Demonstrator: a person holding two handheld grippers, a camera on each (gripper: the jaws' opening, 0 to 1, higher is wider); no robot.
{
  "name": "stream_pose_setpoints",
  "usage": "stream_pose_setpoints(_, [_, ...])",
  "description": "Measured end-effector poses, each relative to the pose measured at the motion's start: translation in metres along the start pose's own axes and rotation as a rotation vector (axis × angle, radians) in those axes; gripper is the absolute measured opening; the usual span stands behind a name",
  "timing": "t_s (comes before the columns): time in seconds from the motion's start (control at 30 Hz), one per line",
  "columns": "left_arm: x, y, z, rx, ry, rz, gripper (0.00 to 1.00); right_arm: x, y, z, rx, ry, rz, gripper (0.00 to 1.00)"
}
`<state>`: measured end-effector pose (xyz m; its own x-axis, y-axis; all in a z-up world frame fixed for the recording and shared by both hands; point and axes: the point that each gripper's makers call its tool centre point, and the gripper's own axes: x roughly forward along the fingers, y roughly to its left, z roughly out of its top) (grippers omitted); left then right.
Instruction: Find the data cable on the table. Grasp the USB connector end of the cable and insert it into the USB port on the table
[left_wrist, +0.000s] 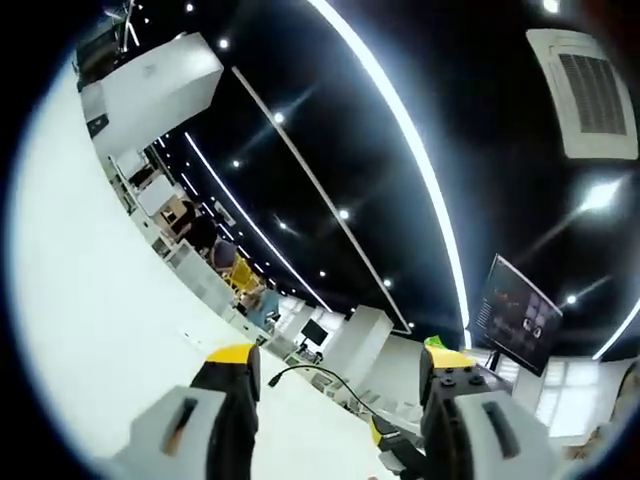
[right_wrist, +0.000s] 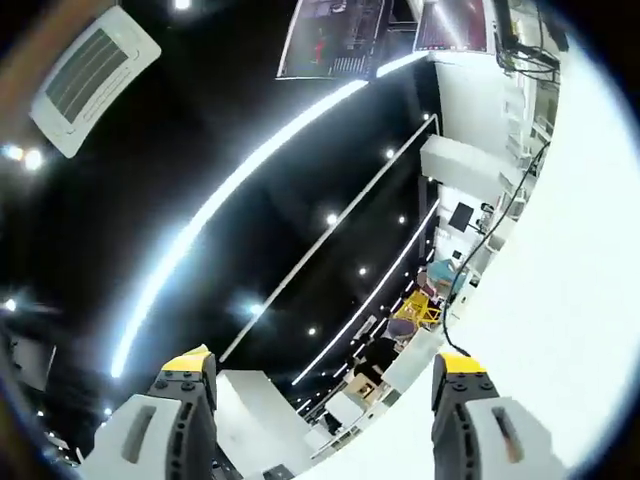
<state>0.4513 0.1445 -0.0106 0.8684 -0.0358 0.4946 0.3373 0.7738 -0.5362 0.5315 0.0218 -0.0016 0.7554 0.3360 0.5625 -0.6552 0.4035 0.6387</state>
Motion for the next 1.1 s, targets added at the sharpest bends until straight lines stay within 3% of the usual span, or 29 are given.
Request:
stream_pose_setpoints(0.4, [-0.001,0.002,0.011,-0.052,-0.049,0.005,0.75,0.009,0.022,-0.024,-0.150,0.084,0.085,0.94])
stream_pose_setpoints(0.53, [-0.001,0.002,0.009,-0.065,-0.042,0.013,0.75,0.007,0.029,-0.031,-0.131,0.110,0.107,0.90])
stream_pose_setpoints(0.83, [-0.005,0.022,0.005,-0.114,-0.034,0.111,0.72,0.011,0.025,-0.040,-0.131,0.139,0.112,0.86])
stream_pose_setpoints(1.1, [-0.006,0.019,0.003,-0.116,-0.025,0.103,0.71,0.012,0.023,-0.040,-0.135,0.143,0.107,0.84])
